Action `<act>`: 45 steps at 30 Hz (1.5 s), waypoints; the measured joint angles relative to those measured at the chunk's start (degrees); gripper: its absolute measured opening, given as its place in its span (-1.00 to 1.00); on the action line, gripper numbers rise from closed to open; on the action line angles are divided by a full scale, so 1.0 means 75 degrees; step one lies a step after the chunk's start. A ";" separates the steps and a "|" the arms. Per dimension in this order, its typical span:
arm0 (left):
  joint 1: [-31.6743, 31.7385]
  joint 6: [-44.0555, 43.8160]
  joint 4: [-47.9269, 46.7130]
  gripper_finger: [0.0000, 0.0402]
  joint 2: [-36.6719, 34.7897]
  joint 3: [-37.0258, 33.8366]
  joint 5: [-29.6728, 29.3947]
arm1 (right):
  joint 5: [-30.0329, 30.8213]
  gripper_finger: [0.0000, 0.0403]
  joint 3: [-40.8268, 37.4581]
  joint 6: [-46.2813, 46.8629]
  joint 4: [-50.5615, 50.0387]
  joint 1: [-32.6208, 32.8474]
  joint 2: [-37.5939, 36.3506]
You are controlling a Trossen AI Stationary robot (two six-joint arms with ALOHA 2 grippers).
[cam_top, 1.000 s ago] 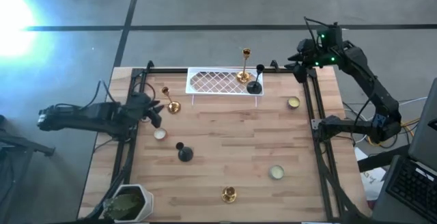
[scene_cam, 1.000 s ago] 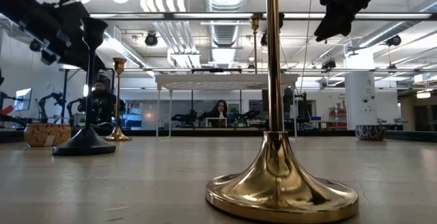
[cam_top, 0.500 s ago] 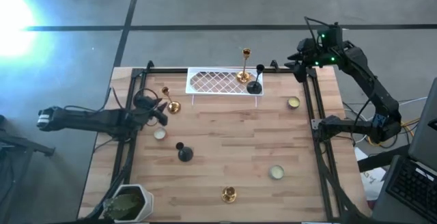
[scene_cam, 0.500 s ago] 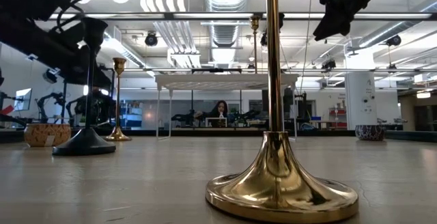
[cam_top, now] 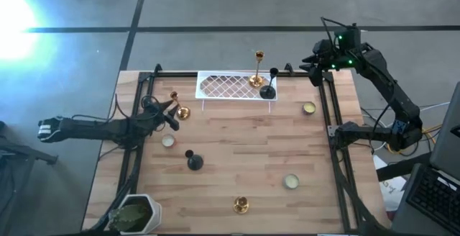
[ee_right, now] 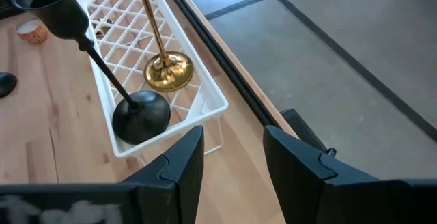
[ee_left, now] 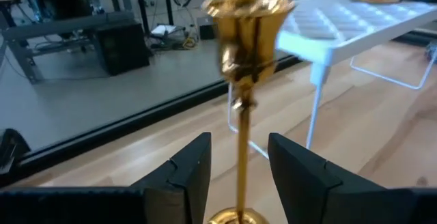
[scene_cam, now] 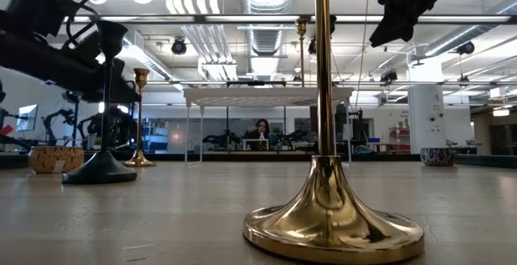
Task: Pick & Place candle stick holders
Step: Put the top gold candle holder on the shelf
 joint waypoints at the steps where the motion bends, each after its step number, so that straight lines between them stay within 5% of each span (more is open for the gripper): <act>1: 0.0114 0.0003 -0.0008 -0.25 0.0005 -0.0004 0.0120 | 0.0000 -0.29 0.0000 0.0000 0.0000 0.0000 0.0000; 12: 0.1281 0.0344 0.0403 -0.29 0.0005 0.0011 0.1830 | 0.0000 -0.30 0.0000 0.0117 0.0058 0.0003 0.0000; 16: 0.1509 0.0389 0.0411 -0.44 0.0005 0.0011 0.2102 | 0.0000 -0.33 0.0000 0.0220 0.0185 0.0003 0.0000; 21: 0.1575 0.0655 0.0443 -0.89 0.0005 0.0011 0.2126 | 0.0000 -0.36 0.0000 0.0227 0.0201 0.0003 0.0000; 30: 0.1578 0.1111 0.1572 -0.92 0.0002 0.0084 0.2677 | 0.0000 -0.41 0.0000 0.0216 0.0201 0.0003 0.0000; 35: 0.1576 0.1446 0.0693 -0.92 0.0022 0.1190 0.2734 | 0.0000 -0.45 0.0000 0.0204 0.0198 0.0003 0.0000; 45: 0.1604 0.2219 -0.1930 -0.92 0.0670 0.4826 0.2675 | 0.0003 -0.52 0.0000 0.0064 0.0214 0.0003 0.0003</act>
